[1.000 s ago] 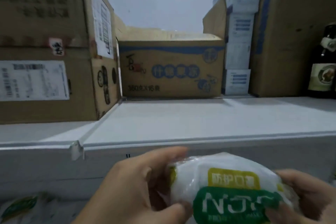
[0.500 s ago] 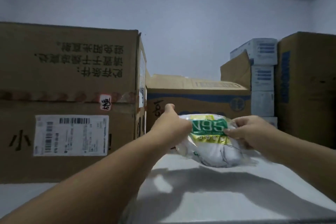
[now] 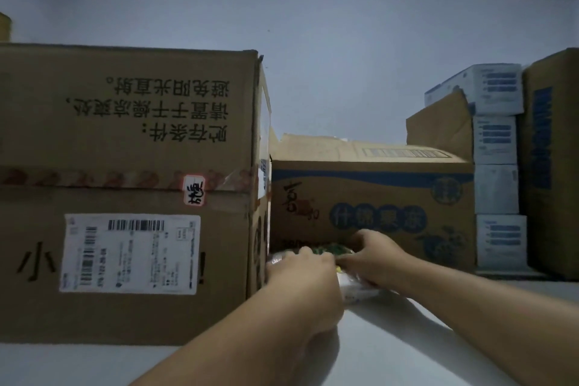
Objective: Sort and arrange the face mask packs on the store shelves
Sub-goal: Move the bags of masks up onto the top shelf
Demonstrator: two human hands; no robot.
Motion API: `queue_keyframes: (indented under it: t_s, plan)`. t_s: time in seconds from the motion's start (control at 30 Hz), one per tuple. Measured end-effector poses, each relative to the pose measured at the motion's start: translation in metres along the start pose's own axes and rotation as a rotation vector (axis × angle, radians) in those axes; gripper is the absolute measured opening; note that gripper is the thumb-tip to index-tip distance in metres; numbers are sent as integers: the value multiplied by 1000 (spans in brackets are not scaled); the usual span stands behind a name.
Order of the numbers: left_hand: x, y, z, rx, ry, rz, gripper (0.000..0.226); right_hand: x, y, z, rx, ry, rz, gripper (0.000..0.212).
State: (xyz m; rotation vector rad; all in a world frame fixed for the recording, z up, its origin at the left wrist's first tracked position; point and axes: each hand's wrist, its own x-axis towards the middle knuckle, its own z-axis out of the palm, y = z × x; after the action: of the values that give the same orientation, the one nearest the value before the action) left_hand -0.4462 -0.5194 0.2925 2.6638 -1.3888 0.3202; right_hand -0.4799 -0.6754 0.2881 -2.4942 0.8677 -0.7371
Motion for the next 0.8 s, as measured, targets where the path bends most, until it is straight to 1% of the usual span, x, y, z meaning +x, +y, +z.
queue_keyframes:
  t_s: [0.03,0.07,0.1,0.13,0.17,0.2,0.23,0.3,0.33,0.5,0.57,0.67,0.8]
  plan:
    - [0,-2,0,26,-23,-7,40,-1,0,-2,-177,59,-91,31]
    - [0,-5,2,48,-35,-5,36,-3,-2,-6,-296,111,-185,33]
    - [0,-6,3,54,-40,2,35,-6,-4,-10,-326,146,-274,34]
    - [0,-8,5,44,-46,6,37,-8,-6,-15,-285,136,-336,35]
    - [1,-9,7,24,-54,5,41,-11,-7,-18,-203,78,-367,38]
    - [2,-10,8,3,-61,0,43,-14,-7,-20,-144,-19,-374,46]
    - [2,-11,8,-11,-66,-5,44,-16,-6,-20,-136,-140,-360,56]
    - [3,-11,9,-25,-57,-18,41,-20,0,-17,-194,-334,-316,74]
    - [3,-11,9,-23,-45,-24,40,-21,2,-15,-228,-387,-304,79]
    - [2,-12,7,77,13,-35,36,-21,1,-12,-331,-486,-262,86]
    - [4,-11,7,108,0,-39,39,-22,0,-11,-364,-513,-261,88]
    - [6,-9,9,124,-12,-31,44,-23,-1,-11,-414,-531,-260,87]
    - [2,-9,10,86,29,-39,39,-26,-4,-10,-479,-514,-288,89]
